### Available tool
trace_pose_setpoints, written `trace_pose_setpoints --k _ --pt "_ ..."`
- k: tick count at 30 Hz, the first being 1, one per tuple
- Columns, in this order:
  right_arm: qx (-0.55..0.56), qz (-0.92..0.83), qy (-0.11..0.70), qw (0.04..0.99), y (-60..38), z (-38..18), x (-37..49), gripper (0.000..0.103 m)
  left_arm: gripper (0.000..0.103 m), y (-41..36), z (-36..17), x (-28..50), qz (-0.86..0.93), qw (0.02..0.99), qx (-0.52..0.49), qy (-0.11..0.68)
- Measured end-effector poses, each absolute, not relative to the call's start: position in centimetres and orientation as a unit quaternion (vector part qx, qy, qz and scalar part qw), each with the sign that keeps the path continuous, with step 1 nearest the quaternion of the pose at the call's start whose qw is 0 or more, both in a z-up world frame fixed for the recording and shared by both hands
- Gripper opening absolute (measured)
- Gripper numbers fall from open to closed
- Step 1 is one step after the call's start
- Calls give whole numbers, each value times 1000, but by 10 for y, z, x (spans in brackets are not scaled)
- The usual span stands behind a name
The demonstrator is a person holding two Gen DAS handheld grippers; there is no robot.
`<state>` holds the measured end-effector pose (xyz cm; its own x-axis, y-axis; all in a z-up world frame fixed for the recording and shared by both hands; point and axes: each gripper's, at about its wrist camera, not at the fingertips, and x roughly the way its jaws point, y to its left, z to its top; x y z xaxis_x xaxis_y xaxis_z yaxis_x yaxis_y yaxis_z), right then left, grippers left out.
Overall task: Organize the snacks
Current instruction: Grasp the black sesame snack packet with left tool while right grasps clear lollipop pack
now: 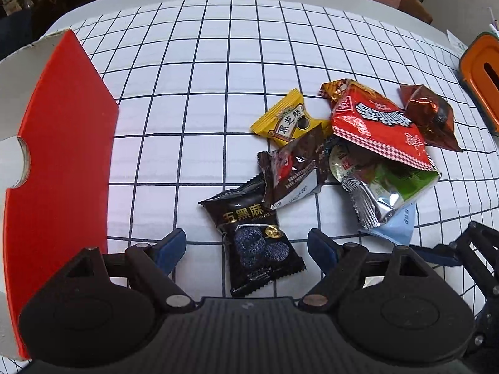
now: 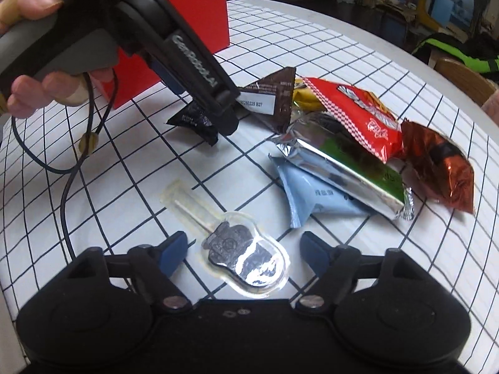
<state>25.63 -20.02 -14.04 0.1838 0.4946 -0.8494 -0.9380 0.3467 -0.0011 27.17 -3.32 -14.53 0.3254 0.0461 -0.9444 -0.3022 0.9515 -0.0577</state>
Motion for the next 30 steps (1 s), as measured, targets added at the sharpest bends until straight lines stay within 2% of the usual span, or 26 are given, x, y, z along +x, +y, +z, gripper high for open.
trace_pose_setpoints --k 4,8,9,10,13,16,17,19,30 --pt "-285 508 388 714 -202 -140 252 60 85 -32 -149 276 111 803 -111 575" --pt "-289 507 381 717 -201 -140 249 59 82 -32 -152 280 106 801 -108 579" --pt "-285 506 381 719 -202 -139 250 54 80 -32 -153 280 104 801 -110 580" --pt "-281 504 383 722 -202 -139 251 54 74 -32 -153 280 101 800 -110 581" --pt "-276 496 386 727 -206 -139 249 54 65 -34 -152 281 104 803 -97 579" --pt "-270 487 390 734 -208 -138 247 52 46 -36 -149 280 101 806 -89 577" --pt "-269 484 389 736 -209 -138 246 46 42 -36 -149 279 101 806 -86 577" --pt "-263 477 395 740 -210 -138 244 42 40 -35 -148 275 100 807 -84 576" --pt "-218 437 412 769 -224 -129 237 40 35 -31 -130 239 85 816 -95 564"
